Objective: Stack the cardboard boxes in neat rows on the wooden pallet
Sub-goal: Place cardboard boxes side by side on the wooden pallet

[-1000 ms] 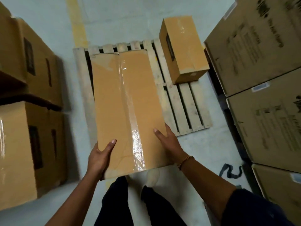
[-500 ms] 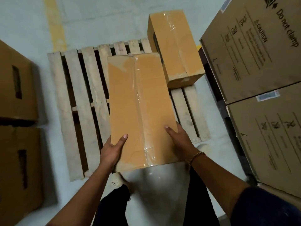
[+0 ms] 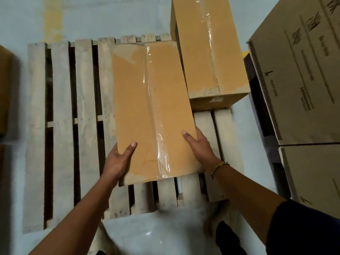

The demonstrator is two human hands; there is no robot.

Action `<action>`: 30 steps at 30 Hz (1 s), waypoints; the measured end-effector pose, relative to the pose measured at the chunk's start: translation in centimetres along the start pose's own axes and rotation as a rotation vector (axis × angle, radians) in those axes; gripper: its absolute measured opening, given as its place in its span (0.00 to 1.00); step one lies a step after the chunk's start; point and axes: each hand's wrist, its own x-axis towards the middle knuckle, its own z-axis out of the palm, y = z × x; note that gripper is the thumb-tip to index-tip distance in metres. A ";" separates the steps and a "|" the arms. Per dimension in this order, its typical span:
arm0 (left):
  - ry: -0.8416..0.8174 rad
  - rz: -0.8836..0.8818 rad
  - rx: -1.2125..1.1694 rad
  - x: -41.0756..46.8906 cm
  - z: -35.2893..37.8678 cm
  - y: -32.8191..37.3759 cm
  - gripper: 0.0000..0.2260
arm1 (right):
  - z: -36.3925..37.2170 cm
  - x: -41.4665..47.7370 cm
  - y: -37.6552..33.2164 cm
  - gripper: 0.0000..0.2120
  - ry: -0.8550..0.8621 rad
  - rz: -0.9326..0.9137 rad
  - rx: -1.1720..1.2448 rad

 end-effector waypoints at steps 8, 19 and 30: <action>0.002 0.052 -0.005 6.6 0.6 0.0 0.32 | 2.2 5.5 0.8 0.24 0.025 -0.048 0.020; -0.031 0.065 -0.021 10.0 3.0 0.3 0.35 | 1.2 10.2 1.4 0.26 0.043 -0.080 -0.037; -0.036 0.156 0.072 7.1 3.2 -1.1 0.42 | -0.2 8.2 3.3 0.29 -0.048 -0.128 -0.085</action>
